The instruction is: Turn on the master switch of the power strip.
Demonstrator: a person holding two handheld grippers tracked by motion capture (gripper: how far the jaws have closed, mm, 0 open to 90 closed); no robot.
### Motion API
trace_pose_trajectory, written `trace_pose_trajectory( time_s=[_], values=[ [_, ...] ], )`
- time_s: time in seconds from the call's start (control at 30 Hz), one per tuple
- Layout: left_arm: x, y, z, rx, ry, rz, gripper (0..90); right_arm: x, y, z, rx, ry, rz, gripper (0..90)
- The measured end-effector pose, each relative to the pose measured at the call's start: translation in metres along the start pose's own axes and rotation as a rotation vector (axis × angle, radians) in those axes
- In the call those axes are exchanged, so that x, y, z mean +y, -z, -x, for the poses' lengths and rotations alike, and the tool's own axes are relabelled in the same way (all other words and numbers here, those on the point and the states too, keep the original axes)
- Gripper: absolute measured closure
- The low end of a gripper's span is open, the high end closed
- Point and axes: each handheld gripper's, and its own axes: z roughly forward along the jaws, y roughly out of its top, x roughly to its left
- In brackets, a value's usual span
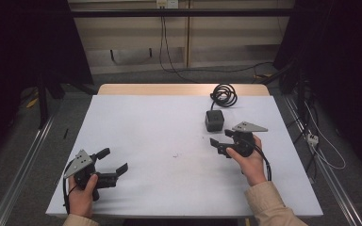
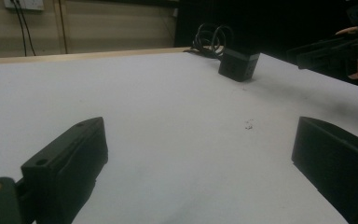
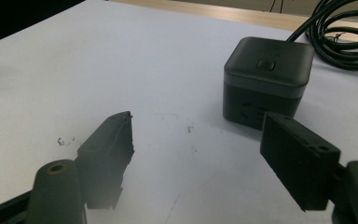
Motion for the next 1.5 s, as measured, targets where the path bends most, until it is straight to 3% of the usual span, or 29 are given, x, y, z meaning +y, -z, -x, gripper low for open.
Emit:
trace_pose_trajectory(
  time_s=[0.77,1.5],
  values=[
    [-0.001,-0.001,0.0,-0.001,-0.001,-0.006,3.1,-0.028,0.028,-0.01,0.036,0.03,-0.007,11.2],
    [-0.001,0.0,0.0,-0.002,-0.002,-0.006,3.1,-0.047,0.044,-0.006,0.046,0.039,-0.014,9.0]
  ],
)
